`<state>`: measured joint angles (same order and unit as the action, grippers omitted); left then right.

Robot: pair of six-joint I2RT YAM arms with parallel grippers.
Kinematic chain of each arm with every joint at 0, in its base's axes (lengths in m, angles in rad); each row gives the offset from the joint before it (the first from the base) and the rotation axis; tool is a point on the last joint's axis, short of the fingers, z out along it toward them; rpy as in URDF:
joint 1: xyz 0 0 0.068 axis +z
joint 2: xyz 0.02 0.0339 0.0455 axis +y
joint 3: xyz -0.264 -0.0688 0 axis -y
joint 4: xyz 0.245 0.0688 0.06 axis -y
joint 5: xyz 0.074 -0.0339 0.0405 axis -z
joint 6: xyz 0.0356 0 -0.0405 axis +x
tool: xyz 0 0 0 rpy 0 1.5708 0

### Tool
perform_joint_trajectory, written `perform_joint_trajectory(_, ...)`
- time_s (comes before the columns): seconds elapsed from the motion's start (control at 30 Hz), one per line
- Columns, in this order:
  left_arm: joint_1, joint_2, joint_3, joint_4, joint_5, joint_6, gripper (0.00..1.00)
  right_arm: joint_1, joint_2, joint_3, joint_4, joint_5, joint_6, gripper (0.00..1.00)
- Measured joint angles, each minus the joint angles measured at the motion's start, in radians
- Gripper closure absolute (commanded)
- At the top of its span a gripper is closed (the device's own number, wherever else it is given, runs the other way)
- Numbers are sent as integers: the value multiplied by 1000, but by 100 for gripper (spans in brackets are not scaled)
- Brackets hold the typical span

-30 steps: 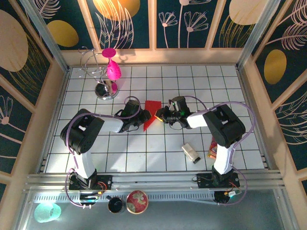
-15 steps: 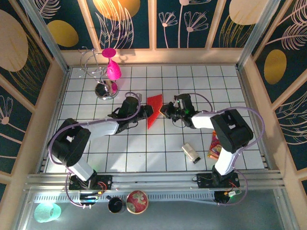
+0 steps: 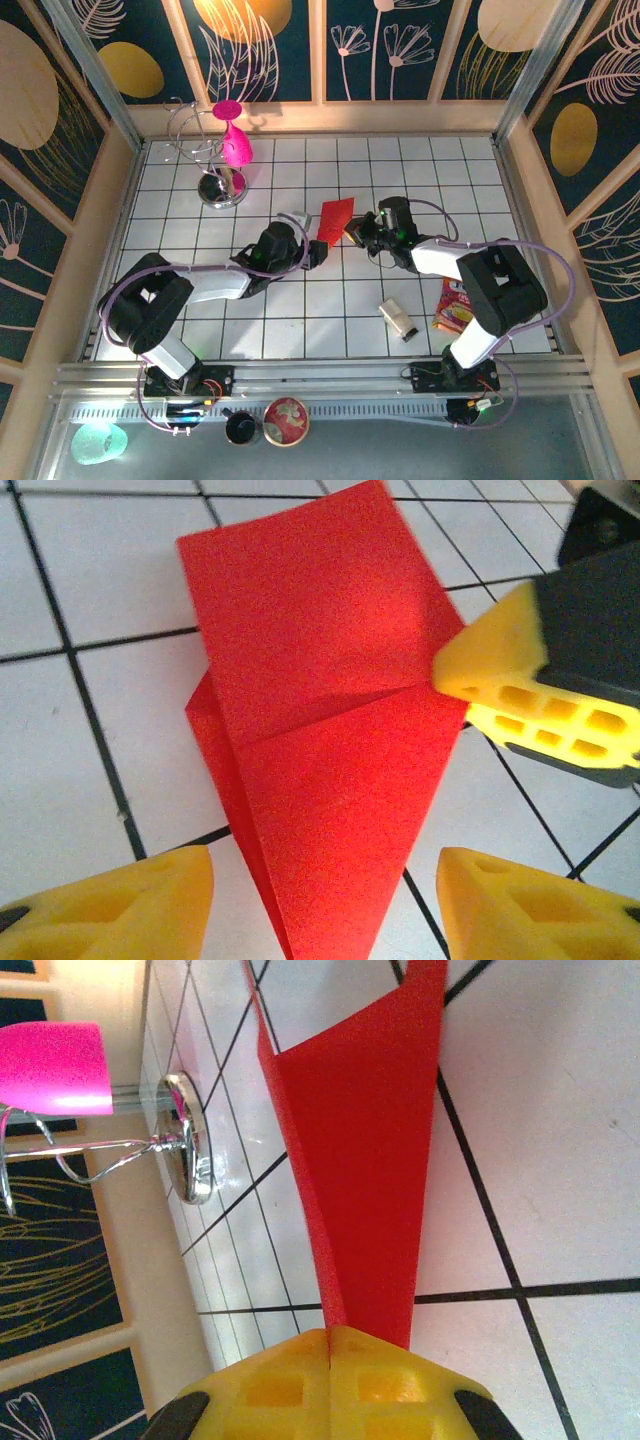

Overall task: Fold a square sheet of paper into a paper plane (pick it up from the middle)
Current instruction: Fold the wing for the fifth time at the center of the table.

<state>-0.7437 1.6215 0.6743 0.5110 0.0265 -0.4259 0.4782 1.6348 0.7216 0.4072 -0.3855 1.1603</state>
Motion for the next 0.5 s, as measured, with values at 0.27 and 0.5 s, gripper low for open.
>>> perform_joint_trajectory(0.27, -64, 68, 41, 25, -74, 180, 38, 0, 2, 1, -20, -11, 40, 100)
perform_joint_trajectory(0.5, -84, 135, 66, 32, -108, 293, 39, 0, 21, 12, -23, -36, 55, 100)
